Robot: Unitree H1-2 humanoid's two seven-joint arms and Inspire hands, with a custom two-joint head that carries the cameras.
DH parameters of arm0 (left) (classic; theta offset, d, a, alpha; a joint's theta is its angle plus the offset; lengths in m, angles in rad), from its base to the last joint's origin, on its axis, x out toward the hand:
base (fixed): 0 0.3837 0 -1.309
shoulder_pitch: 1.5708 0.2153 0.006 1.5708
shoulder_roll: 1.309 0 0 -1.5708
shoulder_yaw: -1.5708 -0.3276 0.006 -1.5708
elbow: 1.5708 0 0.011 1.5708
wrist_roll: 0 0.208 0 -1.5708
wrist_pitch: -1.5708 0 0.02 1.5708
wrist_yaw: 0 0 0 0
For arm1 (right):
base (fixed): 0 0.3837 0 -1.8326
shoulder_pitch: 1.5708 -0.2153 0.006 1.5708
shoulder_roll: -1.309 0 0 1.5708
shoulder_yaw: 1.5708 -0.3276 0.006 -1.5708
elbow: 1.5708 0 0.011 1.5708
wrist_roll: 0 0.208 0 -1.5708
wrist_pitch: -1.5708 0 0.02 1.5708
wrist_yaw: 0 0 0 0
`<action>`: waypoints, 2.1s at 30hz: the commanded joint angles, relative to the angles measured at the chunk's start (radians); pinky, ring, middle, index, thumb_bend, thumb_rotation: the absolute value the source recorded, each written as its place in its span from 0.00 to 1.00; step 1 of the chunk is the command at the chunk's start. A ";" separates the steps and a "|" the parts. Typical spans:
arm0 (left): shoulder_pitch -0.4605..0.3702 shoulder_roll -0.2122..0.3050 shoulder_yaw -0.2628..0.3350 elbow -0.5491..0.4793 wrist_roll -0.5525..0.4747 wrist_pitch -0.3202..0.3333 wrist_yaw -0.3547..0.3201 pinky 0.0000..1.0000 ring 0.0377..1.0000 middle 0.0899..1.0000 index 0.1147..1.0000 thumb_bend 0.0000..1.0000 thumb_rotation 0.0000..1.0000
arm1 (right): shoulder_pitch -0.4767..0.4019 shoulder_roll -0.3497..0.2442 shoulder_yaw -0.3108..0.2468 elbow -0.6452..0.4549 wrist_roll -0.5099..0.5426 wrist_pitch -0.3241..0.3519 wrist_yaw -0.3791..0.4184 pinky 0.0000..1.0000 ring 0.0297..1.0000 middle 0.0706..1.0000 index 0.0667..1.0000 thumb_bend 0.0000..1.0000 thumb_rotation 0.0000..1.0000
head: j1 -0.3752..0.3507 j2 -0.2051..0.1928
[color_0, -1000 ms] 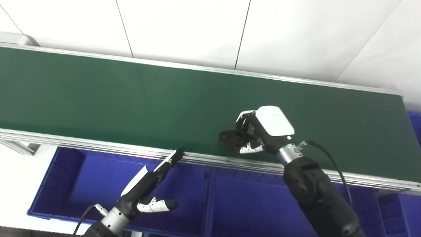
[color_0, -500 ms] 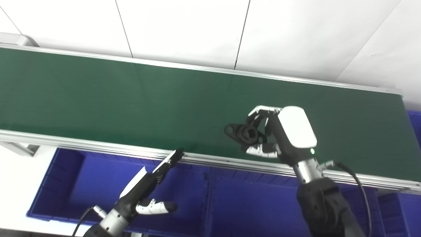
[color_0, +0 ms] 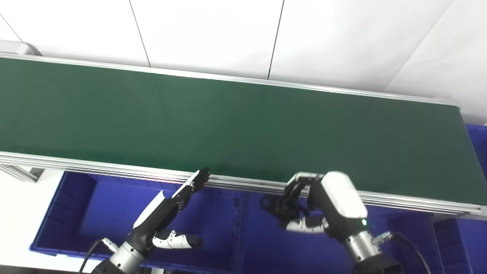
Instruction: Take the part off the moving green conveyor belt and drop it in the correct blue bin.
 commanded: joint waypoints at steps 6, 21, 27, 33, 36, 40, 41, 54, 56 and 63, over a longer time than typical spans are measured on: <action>-0.004 0.000 0.009 -0.044 -0.017 -0.036 0.000 0.89 0.94 0.98 0.98 0.83 0.57 | -0.022 -0.040 -0.006 -0.043 -0.023 0.025 0.169 0.20 0.24 0.43 0.45 0.53 0.00 | 0.031 0.018; 0.001 -0.001 0.005 -0.069 -0.007 -0.031 0.009 0.88 0.94 0.97 0.98 0.86 0.58 | -0.147 -0.031 0.089 0.101 -0.242 0.064 0.431 0.26 0.33 0.44 0.46 0.52 0.00 | 0.047 0.044; 0.002 -0.002 0.007 -0.068 -0.013 -0.029 0.011 0.89 0.94 0.97 0.98 0.86 0.58 | -0.168 -0.017 0.122 0.131 -0.338 0.060 0.490 0.48 0.57 0.63 0.76 0.60 0.45 | 0.041 0.043; 0.004 0.002 0.008 -0.070 -0.015 -0.031 0.009 0.88 0.94 0.97 0.97 0.86 0.58 | -0.129 0.007 0.097 0.068 -0.355 0.063 0.484 0.34 0.39 0.49 0.85 0.64 0.66 | 0.042 0.043; 0.006 0.003 0.007 -0.075 -0.014 -0.030 0.008 0.89 0.94 0.98 0.98 0.86 0.58 | -0.094 0.024 0.069 0.015 -0.332 0.065 0.472 0.53 0.62 0.72 0.85 0.67 0.71 | 0.045 0.042; 0.012 0.007 0.006 -0.077 -0.015 -0.029 0.006 0.89 0.95 0.98 0.98 0.85 0.58 | -0.009 0.065 0.019 -0.080 -0.274 0.058 0.411 0.58 0.68 0.78 0.84 0.69 0.68 | 0.059 0.038; 0.014 0.007 0.006 -0.077 -0.014 -0.030 0.006 0.89 0.95 0.98 0.98 0.85 0.58 | 0.019 0.078 0.005 -0.103 -0.250 0.051 0.382 0.59 0.70 0.78 0.83 0.70 0.67 | 0.068 0.035; 0.030 -0.014 0.005 -0.071 -0.004 -0.030 0.020 0.88 0.94 0.98 0.98 0.85 0.58 | 0.344 0.231 -0.072 -0.087 0.261 -0.194 -0.059 0.73 0.80 0.85 0.90 0.68 0.61 | 0.177 0.011; 0.033 -0.019 0.003 -0.069 -0.009 -0.028 0.023 0.89 0.94 0.98 0.98 0.85 0.57 | 0.345 0.230 -0.064 -0.049 0.287 -0.234 -0.092 0.73 0.81 0.86 0.91 0.67 0.61 | 0.188 0.006; 0.038 -0.034 0.001 -0.052 -0.007 -0.035 0.030 0.89 0.94 0.98 0.98 0.84 0.56 | 0.329 0.221 -0.059 0.034 0.324 -0.308 -0.159 0.78 0.86 0.90 0.94 0.67 0.65 | 0.236 -0.022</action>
